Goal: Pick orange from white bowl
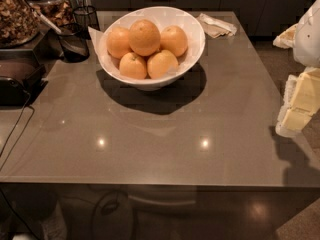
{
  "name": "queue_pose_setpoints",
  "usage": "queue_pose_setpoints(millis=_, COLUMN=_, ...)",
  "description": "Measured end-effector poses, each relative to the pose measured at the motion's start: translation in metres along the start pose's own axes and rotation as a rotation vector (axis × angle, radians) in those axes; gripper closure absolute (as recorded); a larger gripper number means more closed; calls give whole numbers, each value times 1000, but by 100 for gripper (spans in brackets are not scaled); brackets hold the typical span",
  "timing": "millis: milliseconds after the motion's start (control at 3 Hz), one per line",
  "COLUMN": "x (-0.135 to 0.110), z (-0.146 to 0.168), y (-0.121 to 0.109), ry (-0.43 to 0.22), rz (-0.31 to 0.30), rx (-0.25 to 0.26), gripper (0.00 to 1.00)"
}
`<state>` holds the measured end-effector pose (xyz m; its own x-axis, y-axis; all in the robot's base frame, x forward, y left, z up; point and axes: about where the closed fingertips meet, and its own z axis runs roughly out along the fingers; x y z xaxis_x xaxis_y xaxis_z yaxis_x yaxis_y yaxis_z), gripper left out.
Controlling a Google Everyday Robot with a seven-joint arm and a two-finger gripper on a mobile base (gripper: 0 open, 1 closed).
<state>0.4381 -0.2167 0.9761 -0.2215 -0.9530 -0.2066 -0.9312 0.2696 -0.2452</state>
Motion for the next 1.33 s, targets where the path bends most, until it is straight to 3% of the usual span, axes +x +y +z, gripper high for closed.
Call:
queue_pose_setpoints(millis=333, x=0, z=0, y=0, ry=0, rz=0, rx=0, gripper=0)
queue_pose_setpoints(millis=667, x=-8, z=-2, y=-4, ry=1, rz=6, rx=32, gripper=0)
queue_pose_setpoints(millis=1000, x=-27, z=1, y=-28, ry=-76, rz=114, rx=43, gripper=0)
queue_pose_setpoints(millis=1333, x=-52, z=8, y=-53, ry=-129, rz=181, rx=2, gripper=0)
